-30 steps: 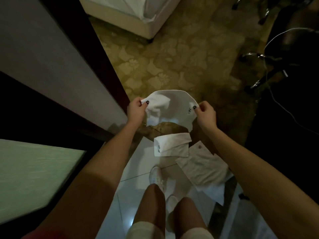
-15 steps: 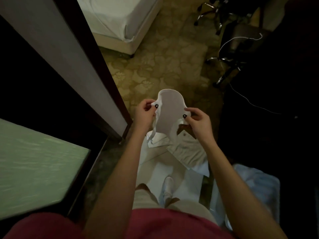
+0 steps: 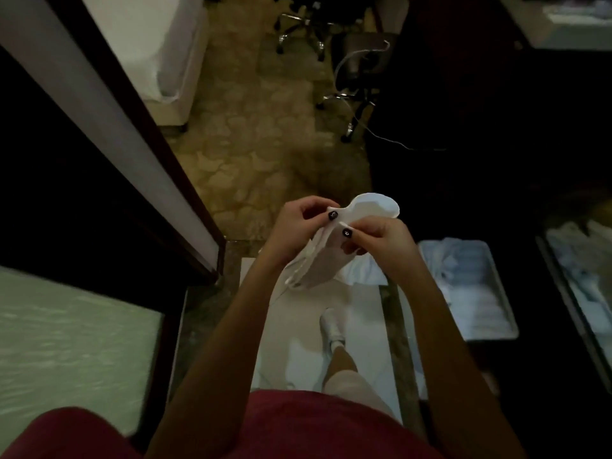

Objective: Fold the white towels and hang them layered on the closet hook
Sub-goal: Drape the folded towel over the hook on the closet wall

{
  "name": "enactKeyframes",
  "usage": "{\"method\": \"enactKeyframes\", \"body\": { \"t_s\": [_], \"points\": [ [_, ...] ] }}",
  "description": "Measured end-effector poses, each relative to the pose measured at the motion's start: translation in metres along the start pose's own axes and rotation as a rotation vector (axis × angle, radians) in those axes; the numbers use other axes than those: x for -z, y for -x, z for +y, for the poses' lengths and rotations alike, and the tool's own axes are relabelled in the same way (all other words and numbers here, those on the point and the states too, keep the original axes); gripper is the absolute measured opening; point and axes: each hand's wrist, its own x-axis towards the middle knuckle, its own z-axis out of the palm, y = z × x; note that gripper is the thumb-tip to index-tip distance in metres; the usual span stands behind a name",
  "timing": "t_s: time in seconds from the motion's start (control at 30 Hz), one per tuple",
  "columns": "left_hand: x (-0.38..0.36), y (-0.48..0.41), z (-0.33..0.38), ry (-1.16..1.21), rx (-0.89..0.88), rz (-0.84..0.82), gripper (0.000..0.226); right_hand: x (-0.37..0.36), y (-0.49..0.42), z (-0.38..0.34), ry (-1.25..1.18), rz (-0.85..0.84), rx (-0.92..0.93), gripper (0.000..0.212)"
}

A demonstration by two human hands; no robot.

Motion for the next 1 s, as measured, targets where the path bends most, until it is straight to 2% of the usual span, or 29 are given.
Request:
{"method": "enactKeyframes", "body": {
  "t_s": [0.13, 0.23, 0.33, 0.57, 0.67, 0.87, 1.0],
  "points": [
    [-0.022, 0.047, 0.013, -0.077, -0.103, -0.140, 0.018, 0.000, 0.067, 0.002, 0.113, 0.212, -0.003, 0.006],
    [-0.044, 0.082, 0.022, -0.075, -0.092, -0.298, 0.017, 0.005, 0.114, 0.005, 0.225, 0.325, 0.032, 0.006],
    [-0.067, 0.109, 0.026, -0.105, -0.095, -0.380, 0.024, 0.011, 0.164, 0.005, 0.201, 0.427, -0.013, 0.002],
    [-0.129, 0.177, 0.040, -0.069, -0.099, -0.635, 0.022, 0.028, 0.278, 0.017, 0.123, 0.596, -0.119, 0.006],
    [-0.156, 0.211, 0.047, -0.046, -0.111, -0.745, 0.028, 0.034, 0.330, 0.021, 0.079, 0.657, -0.128, 0.004],
    [-0.216, 0.296, 0.057, -0.027, -0.207, -0.898, 0.030, 0.043, 0.447, 0.032, 0.077, 0.823, -0.209, 0.003],
    [-0.254, 0.361, 0.060, -0.041, -0.279, -1.007, 0.023, 0.049, 0.525, 0.041, 0.155, 0.868, -0.272, 0.010]
  ]
}}
